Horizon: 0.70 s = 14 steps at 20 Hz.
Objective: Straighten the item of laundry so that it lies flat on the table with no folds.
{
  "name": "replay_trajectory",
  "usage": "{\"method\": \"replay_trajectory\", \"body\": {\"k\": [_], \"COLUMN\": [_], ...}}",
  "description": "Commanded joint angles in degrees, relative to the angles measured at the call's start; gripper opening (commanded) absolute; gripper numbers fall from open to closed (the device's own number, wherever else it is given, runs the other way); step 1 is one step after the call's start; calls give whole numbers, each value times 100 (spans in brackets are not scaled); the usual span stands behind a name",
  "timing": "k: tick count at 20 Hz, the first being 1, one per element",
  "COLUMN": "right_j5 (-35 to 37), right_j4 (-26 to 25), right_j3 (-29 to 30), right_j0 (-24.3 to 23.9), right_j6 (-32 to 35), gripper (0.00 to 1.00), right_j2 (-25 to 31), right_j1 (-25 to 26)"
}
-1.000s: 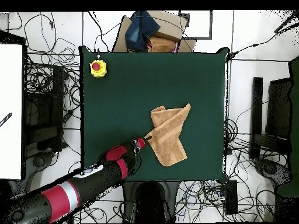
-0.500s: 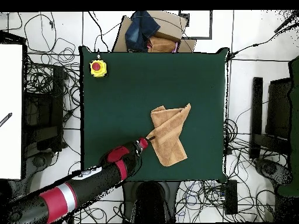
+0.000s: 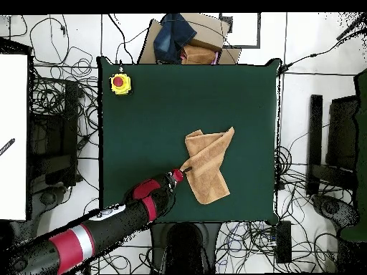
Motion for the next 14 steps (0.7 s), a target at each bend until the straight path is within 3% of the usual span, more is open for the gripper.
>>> {"method": "replay_trajectory", "body": {"k": [1, 14], "right_j5": [-358, -513], "right_j4": [401, 329], "right_j3": [-700, -669], "right_j0": [-69, -165], "right_j6": [1361, 1356], "gripper": [100, 100], "right_j2": [519, 590], "right_j1": [646, 588]}}
